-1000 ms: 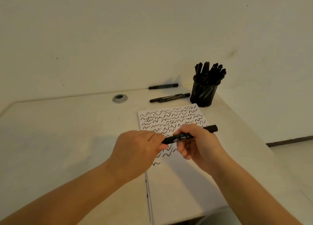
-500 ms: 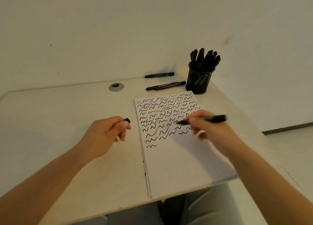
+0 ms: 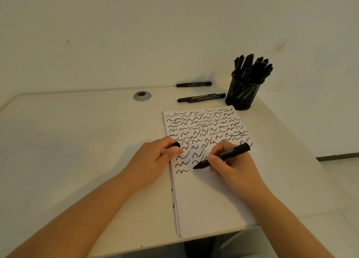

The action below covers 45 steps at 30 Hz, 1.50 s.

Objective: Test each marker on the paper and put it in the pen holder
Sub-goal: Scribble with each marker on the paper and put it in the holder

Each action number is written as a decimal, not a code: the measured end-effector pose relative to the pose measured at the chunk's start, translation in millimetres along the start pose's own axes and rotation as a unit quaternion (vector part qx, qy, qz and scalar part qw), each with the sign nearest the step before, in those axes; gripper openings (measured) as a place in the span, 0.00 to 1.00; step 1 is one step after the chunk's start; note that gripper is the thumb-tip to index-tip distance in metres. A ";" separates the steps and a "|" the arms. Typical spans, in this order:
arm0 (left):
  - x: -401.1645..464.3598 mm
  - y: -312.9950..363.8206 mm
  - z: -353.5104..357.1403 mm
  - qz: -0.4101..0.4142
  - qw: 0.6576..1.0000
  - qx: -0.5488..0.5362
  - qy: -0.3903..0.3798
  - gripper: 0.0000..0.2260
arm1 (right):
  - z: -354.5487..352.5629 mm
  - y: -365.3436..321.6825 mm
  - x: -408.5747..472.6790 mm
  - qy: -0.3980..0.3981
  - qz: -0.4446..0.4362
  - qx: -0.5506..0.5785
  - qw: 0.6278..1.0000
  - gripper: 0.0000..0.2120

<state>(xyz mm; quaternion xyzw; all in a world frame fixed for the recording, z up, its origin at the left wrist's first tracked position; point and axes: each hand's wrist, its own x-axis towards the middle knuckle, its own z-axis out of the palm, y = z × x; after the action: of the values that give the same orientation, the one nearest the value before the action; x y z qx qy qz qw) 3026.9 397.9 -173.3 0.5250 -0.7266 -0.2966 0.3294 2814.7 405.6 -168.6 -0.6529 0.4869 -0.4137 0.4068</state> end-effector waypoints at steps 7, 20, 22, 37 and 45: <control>-1.6 -1.4 0.7 0.010 1.000 -0.004 0.008 0.12 | -3.9 8.8 1.2 0.078 0.011 -0.017 0.997 0.10; 0.1 -8.6 4.3 0.011 1.000 -0.011 0.019 0.06 | -17.3 -5.4 5.8 0.269 0.038 0.096 0.957 0.06; 0.2 -9.3 4.6 0.011 1.000 -0.020 0.019 0.08 | -13.8 -13.9 10.6 0.243 0.046 0.138 0.959 0.06; 0.4 -11.2 2.9 0.015 1.000 0.000 0.011 0.06 | 8.0 -4.3 32.9 0.094 0.063 0.303 0.946 0.09; 0.6 -9.8 4.3 0.010 1.000 0.001 0.006 0.06 | 11.7 -7.9 28.0 0.037 0.061 0.254 0.965 0.07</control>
<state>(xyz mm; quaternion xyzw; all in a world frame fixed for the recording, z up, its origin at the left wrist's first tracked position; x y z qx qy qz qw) 3028.9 395.0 -183.5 0.5199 -0.7299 -0.2893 0.3365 2833.1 381.4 -161.0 -0.4812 0.4193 -0.5225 0.5653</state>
